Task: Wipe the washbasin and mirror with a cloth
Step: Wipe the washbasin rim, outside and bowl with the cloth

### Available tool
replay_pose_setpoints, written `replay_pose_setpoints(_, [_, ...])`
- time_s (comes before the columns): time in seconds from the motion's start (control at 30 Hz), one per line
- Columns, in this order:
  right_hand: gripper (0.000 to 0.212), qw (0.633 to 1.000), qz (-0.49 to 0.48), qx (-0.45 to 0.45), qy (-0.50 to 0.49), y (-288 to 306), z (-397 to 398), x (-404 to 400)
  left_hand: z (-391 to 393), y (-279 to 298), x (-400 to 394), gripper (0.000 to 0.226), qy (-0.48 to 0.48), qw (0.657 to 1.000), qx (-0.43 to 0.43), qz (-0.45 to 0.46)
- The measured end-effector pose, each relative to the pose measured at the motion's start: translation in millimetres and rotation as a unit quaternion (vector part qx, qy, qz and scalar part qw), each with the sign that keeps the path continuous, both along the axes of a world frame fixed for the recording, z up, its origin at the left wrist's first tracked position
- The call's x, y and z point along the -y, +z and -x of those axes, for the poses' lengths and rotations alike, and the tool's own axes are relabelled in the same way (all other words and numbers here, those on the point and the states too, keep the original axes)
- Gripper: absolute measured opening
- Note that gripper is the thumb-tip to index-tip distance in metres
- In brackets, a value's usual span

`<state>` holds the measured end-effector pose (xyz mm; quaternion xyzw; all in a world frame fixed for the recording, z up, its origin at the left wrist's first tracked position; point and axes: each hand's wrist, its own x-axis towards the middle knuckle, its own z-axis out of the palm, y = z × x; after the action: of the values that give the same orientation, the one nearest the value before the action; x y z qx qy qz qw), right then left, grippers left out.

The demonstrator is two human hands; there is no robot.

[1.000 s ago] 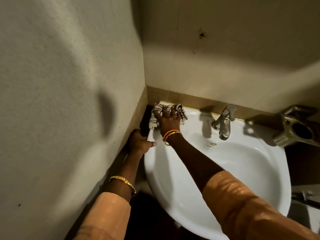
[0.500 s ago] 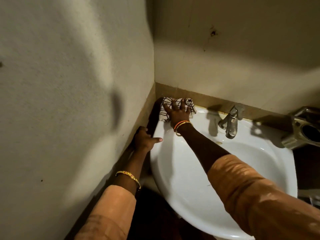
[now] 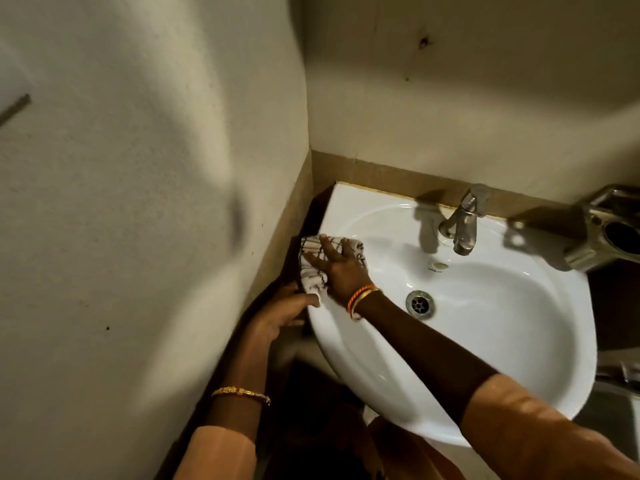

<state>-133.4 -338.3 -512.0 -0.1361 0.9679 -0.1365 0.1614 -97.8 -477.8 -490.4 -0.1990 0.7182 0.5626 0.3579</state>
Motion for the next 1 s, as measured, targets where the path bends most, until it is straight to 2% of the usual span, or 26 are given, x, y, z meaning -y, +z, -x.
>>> replay_pose_setpoints(0.1, [0.064,0.999,-0.021,-0.015,-0.040,8,31,2,0,-1,1,0.020,0.099,0.994,0.013,-0.045])
replay_pose_setpoints(0.13, [0.063,0.998,-0.028,-0.010,-0.047,10,36,5,-2,-5,3,0.020,0.141,0.988,0.021,-0.058])
replay_pose_setpoints(0.23, [0.064,0.998,-0.030,-0.003,-0.049,11,32,10,-9,-16,8,0.051,0.234,0.963,0.060,-0.119])
replay_pose_setpoints(0.37, [0.064,1.000,0.007,0.019,-0.007,4,-16,16,-20,-23,13,0.069,0.296,0.933,0.071,-0.194])
replay_pose_setpoints(0.43, [0.061,0.996,0.091,0.007,0.006,-4,-53,21,-24,-26,12,0.069,0.305,0.920,0.063,-0.236])
replay_pose_setpoints(0.53, [0.060,0.978,0.208,0.000,-0.025,-13,-88,17,-27,-21,8,0.072,0.292,0.920,0.027,-0.261])
replay_pose_setpoints(0.67, [0.065,0.976,0.213,0.001,-0.043,-13,-81,19,-29,-16,6,0.068,0.255,0.939,0.014,-0.228])
replay_pose_setpoints(0.77, [0.079,0.981,0.177,0.000,-0.074,-4,-46,29,-34,-20,9,0.082,0.227,0.955,0.039,-0.189])
replay_pose_setpoints(0.9, [0.069,0.990,0.124,0.000,-0.064,5,-24,34,-39,-21,10,0.085,0.230,0.955,0.048,-0.183])
replay_pose_setpoints(1.0, [0.083,0.986,0.159,0.009,-0.051,-4,-49,33,-44,-19,8,0.081,0.229,0.952,0.046,-0.197])
